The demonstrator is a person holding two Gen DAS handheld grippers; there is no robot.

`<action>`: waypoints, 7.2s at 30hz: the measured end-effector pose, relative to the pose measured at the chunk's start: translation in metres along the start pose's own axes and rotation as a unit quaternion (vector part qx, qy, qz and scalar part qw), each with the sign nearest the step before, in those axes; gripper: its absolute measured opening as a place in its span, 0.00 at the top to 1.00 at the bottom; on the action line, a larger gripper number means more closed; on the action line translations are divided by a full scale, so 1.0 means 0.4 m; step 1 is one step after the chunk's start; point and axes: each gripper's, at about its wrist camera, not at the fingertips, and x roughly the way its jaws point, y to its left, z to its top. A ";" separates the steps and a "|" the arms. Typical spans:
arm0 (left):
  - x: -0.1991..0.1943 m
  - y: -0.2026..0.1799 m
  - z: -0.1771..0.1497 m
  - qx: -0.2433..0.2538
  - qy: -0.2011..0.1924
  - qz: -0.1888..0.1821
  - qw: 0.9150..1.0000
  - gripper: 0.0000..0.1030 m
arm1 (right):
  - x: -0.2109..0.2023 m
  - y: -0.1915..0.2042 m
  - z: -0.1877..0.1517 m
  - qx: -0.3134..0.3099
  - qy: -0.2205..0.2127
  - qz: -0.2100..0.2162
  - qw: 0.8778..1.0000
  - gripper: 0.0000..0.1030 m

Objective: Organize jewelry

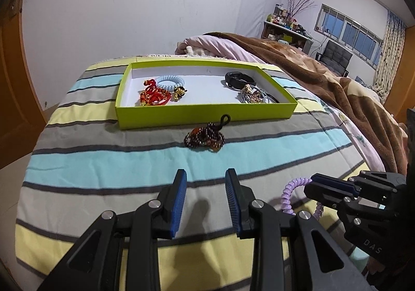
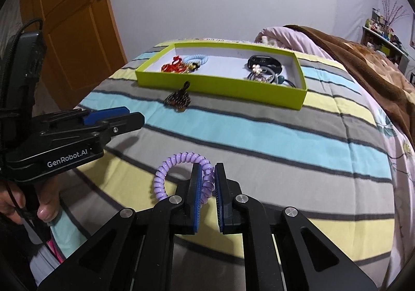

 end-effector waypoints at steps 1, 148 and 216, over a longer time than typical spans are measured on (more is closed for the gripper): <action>0.007 0.002 0.005 -0.001 0.002 0.000 1.000 0.69 | 0.002 -0.005 0.004 0.001 0.000 0.000 1.000 0.90; 0.026 0.056 0.180 -0.014 -0.024 0.047 0.998 0.73 | 0.090 -0.127 0.271 0.052 -0.039 -0.020 0.998 0.73; -0.235 -0.061 -0.133 -0.033 -0.043 0.082 0.995 0.73 | -0.218 0.029 -0.077 0.040 -0.078 -0.057 0.995 0.73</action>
